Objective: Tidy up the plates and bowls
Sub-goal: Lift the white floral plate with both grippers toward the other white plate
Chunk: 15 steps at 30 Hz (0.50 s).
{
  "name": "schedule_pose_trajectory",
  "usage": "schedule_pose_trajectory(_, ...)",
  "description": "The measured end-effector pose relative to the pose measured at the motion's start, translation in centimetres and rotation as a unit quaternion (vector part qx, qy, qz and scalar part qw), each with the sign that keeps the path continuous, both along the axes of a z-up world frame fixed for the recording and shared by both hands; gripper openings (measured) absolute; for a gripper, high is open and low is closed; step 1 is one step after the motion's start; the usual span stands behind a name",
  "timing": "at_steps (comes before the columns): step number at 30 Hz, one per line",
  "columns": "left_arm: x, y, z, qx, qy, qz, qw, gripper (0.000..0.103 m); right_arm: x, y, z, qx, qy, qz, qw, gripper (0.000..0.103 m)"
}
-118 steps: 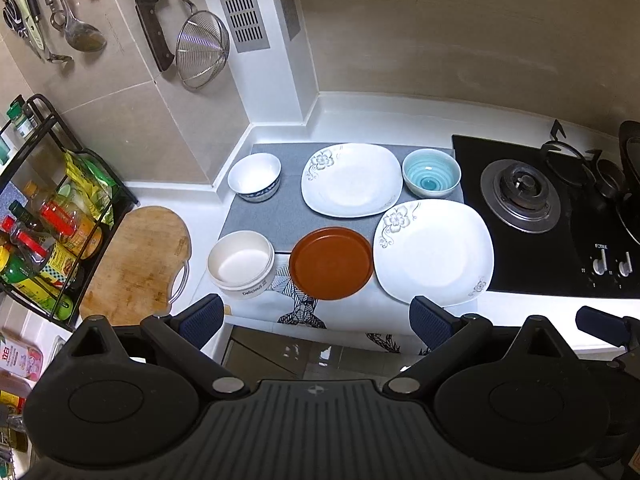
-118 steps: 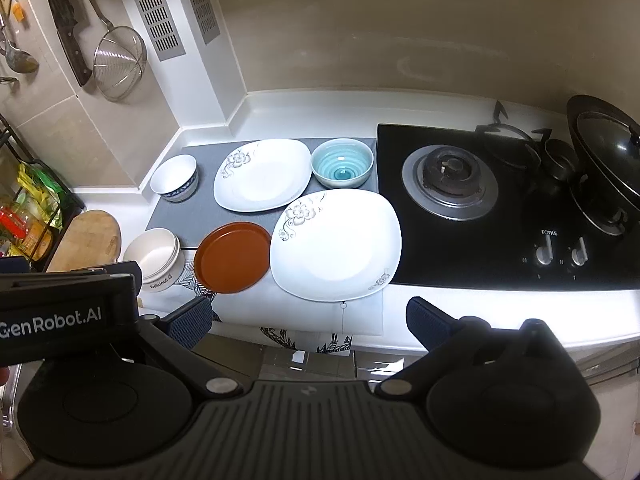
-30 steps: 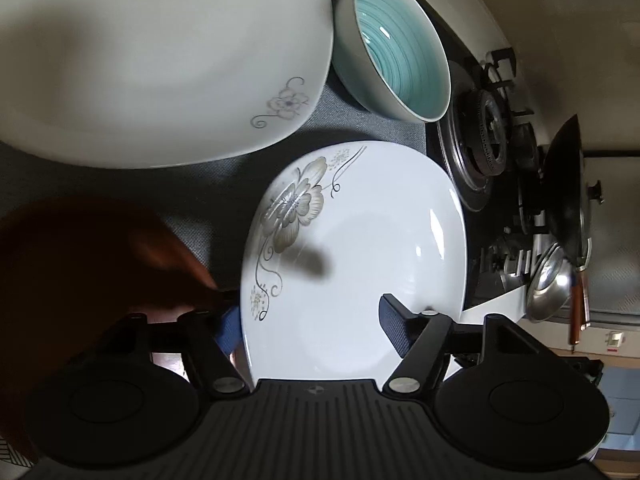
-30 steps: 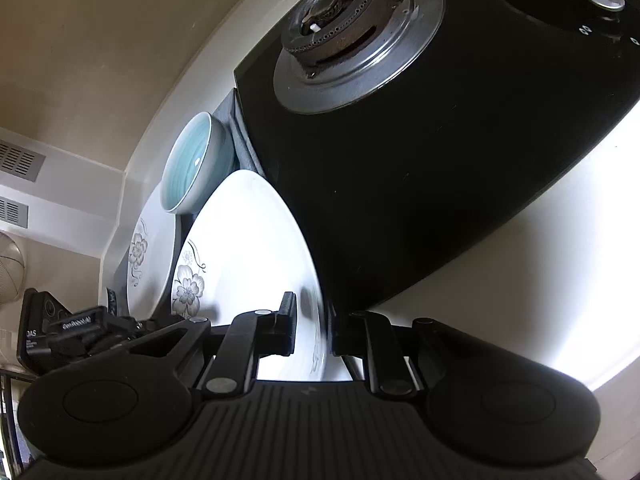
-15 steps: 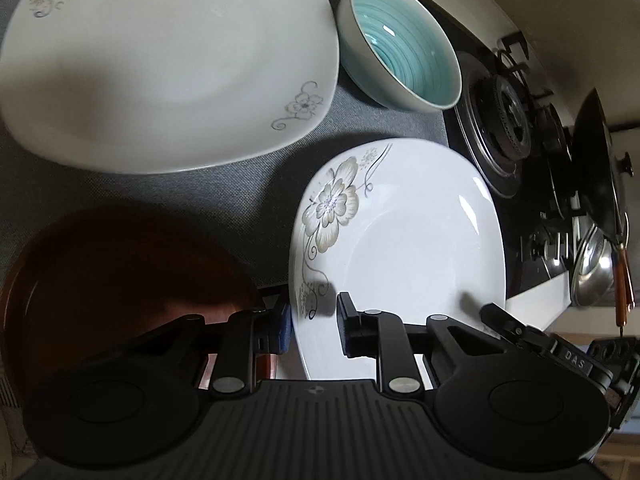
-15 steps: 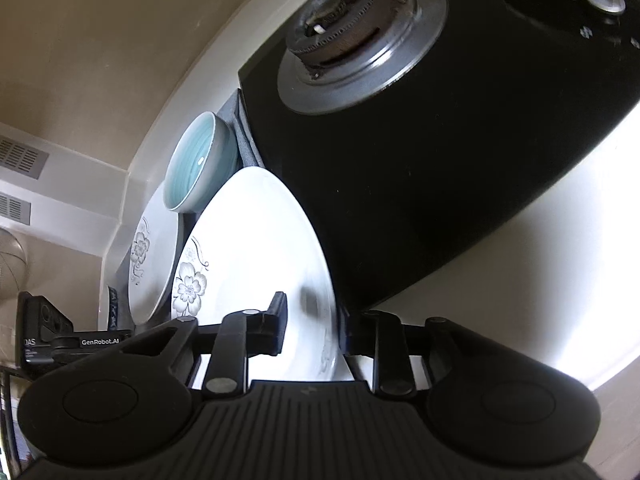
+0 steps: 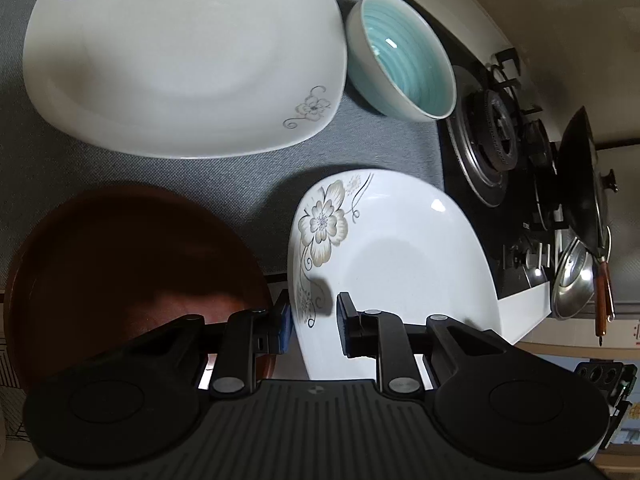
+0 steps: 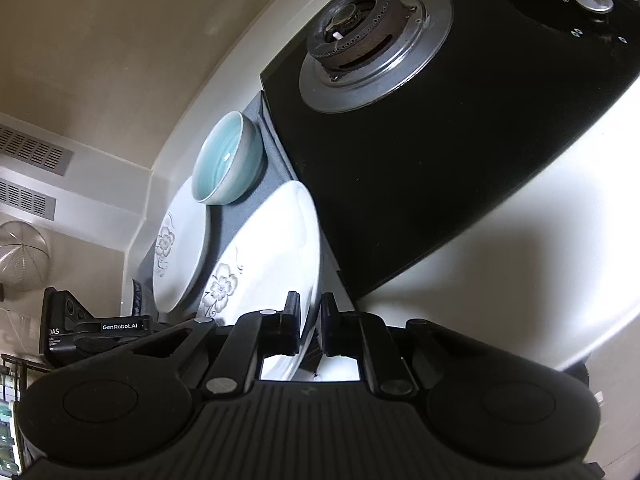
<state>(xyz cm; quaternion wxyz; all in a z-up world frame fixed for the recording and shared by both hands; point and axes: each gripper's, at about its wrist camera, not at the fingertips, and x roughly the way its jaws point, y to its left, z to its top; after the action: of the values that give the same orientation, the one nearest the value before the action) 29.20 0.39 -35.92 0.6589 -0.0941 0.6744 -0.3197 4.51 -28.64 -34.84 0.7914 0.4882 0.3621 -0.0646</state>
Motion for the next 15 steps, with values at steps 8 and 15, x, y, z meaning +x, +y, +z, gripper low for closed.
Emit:
schedule_pose_trajectory(8,-0.4,0.8,0.2,-0.014,0.013,0.000,0.9998,0.023,-1.3,0.4,0.8,0.017,-0.007,-0.011,1.000,0.013)
schedule_pose_trajectory(15,-0.4,2.6,1.6,-0.025,0.006,0.011,0.9996,0.023,-0.7,1.3,2.5,0.024,-0.012,-0.009,1.000,0.013)
